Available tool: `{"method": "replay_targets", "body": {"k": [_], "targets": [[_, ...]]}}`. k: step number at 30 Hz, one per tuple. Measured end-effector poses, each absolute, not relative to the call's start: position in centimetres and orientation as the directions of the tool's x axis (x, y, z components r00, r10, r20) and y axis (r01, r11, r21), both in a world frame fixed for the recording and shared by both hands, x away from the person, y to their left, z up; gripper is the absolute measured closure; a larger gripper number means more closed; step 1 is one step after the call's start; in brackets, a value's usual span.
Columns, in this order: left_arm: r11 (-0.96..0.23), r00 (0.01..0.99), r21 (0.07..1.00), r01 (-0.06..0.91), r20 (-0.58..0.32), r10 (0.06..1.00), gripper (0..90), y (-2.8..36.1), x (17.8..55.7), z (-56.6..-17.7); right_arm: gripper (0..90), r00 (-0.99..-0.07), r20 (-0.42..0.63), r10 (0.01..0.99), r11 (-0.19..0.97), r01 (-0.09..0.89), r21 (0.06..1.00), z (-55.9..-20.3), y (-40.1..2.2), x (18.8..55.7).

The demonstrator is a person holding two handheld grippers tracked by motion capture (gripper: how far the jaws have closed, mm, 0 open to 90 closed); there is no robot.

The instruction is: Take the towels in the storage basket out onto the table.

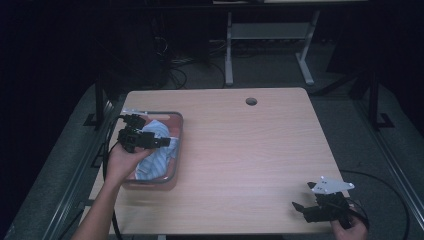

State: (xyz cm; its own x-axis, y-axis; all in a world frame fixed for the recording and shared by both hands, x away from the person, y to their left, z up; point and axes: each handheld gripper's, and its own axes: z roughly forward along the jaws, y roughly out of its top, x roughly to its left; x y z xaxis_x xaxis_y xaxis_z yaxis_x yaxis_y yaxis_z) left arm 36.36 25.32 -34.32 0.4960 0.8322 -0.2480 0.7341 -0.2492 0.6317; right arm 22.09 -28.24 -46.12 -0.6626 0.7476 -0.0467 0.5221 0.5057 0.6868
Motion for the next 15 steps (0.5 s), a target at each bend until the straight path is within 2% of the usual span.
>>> {"method": "replay_targets", "body": {"k": [7, 15], "targets": [[-0.222, 0.425, 0.6, 0.769, -0.219, 0.878, 23.8, 26.7, 36.9, -35.4, 13.8, -0.665, -0.047, 0.746, 0.507, 0.52, 0.688, -46.1, -28.3, 22.1], [-0.233, 0.37, 0.507, 0.83, -0.189, 0.91, 24.4, 26.4, 38.2, -37.4, 13.8, -0.671, -0.049, 0.74, 0.512, 0.514, 0.688, -46.1, -28.3, 22.1]]}}
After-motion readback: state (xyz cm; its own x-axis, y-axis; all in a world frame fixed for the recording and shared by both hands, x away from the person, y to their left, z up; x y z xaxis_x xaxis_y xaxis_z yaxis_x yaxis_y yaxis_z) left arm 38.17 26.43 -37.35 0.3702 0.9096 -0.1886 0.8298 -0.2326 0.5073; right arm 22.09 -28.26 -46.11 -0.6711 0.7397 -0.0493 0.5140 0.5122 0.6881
